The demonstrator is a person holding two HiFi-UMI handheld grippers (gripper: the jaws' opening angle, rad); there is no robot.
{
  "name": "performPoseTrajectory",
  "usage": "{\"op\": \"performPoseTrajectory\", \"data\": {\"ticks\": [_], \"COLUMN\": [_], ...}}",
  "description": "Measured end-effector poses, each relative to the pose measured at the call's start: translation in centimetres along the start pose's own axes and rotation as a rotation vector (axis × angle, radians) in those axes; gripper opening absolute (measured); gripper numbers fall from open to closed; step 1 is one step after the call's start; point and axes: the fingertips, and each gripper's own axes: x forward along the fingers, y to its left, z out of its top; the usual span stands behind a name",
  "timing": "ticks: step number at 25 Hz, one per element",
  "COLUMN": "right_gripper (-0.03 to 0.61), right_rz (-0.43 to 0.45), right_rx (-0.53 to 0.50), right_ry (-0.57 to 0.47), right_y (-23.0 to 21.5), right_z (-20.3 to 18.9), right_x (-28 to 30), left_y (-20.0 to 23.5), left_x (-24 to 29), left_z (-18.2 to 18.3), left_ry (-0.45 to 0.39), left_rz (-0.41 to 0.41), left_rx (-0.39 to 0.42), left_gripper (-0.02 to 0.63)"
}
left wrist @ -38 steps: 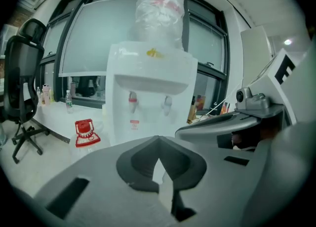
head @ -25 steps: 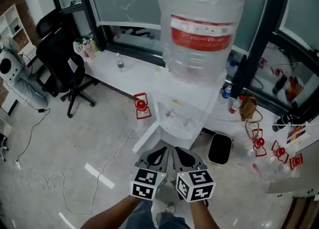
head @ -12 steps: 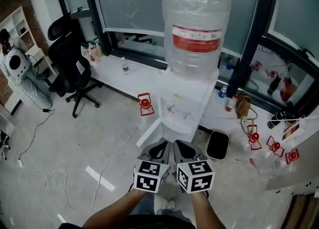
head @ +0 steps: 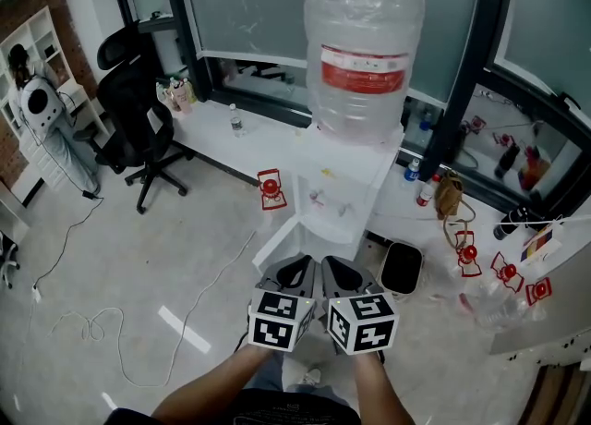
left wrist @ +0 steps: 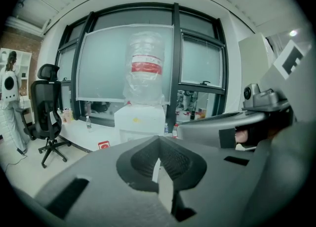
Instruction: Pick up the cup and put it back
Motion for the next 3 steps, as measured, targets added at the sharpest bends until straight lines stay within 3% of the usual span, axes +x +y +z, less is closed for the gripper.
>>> {"op": "performPoseTrajectory", "data": {"ticks": [3], "right_gripper": [0.021], "right_rz": [-0.003], "right_rx": [0.007], "right_ry": [0.002], "right_y": [-0.21], "right_z": [-0.21], "right_x": [-0.35], "left_y": [-0.39], "left_x": [-0.19], "left_z": [0.02], "left_ry": [0.005], "left_rz": [-0.001], "left_rx": [-0.007], "left_gripper": [0.009]}}
